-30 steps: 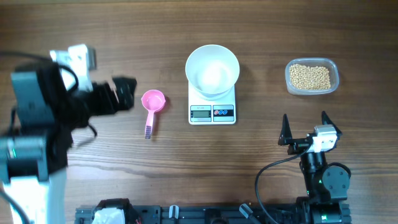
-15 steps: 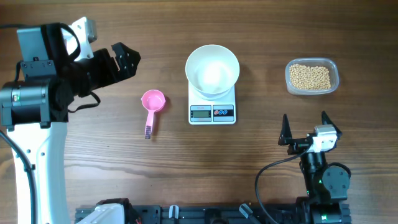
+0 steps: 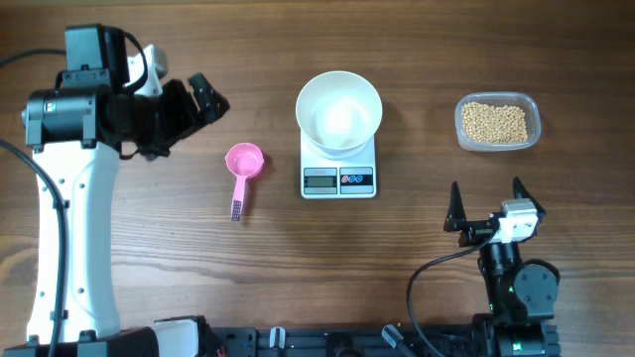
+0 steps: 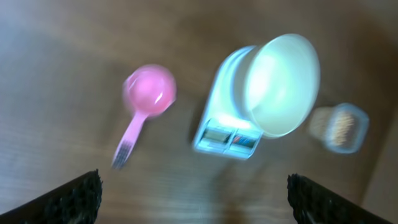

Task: Scoop item into bowl and weigh 150g on scale
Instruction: 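Reach the left gripper to the pink scoop and grasp its handle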

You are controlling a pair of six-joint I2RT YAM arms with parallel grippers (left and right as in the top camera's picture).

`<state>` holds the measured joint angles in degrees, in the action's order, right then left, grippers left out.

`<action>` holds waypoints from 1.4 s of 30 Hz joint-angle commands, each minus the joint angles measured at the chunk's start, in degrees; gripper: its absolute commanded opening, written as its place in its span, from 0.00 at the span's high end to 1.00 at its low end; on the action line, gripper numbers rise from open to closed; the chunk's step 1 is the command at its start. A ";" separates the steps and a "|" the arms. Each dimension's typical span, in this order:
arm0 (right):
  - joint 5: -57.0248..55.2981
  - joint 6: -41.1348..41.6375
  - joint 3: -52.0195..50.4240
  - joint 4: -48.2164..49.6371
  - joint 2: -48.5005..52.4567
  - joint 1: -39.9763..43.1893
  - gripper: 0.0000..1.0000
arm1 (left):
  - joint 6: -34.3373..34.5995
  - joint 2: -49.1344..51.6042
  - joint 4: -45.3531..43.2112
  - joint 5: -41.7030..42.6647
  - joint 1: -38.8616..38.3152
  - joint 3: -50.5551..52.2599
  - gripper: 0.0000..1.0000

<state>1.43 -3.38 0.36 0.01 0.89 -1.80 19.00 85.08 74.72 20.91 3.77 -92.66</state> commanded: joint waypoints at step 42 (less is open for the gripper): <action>0.57 -1.03 -0.07 0.13 -0.35 -0.26 0.00 | -21.64 24.06 -28.70 22.99 7.58 33.42 0.32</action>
<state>1.43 -3.38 0.36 0.01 0.89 -1.80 -0.34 106.32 46.17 42.17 11.57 -59.48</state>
